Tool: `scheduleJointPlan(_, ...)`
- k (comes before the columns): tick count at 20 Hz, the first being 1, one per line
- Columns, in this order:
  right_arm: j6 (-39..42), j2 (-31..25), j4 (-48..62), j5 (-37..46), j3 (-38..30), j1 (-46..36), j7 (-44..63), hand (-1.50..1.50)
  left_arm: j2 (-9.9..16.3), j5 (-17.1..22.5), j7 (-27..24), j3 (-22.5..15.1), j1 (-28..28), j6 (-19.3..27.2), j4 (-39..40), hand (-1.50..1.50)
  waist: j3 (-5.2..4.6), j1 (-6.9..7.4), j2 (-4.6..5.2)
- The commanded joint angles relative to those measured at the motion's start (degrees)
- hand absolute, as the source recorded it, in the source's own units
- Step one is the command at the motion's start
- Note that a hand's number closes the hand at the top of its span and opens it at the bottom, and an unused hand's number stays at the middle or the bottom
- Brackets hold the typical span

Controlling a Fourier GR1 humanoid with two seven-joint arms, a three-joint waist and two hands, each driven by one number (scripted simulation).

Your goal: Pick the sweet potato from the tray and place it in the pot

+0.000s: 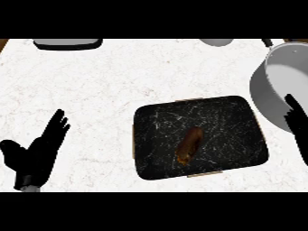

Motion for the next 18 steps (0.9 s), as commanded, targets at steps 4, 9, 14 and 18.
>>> scheduleJointPlan(4,-12.37,-7.55,-14.39,21.69,4.32,-4.59,-4.74,1.50,-0.72,-2.99,-5.34,1.20,-3.51,2.26,-2.05,0.00,-0.99,-0.03,-3.20)
scheduleJointPlan(9,-24.40,-17.76,-11.85,38.46,-2.16,-2.39,4.59,-1.50,-0.69,-3.95,-7.28,2.65,-3.69,4.06,-3.21,0.00,-1.81,-5.46,-4.55)
scheduleJointPlan(14,-29.87,-12.82,-22.61,53.78,7.89,-1.25,5.65,-1.50,-2.74,-4.74,-9.97,1.54,-3.62,4.83,-3.72,0.00,-1.03,-2.68,-3.14)
scheduleJointPlan(18,-29.08,-9.08,-26.47,65.53,13.94,-0.14,10.76,-1.50,-2.91,-5.66,-10.89,0.90,-4.47,4.80,-3.56,0.00,-0.95,-2.37,-2.51)
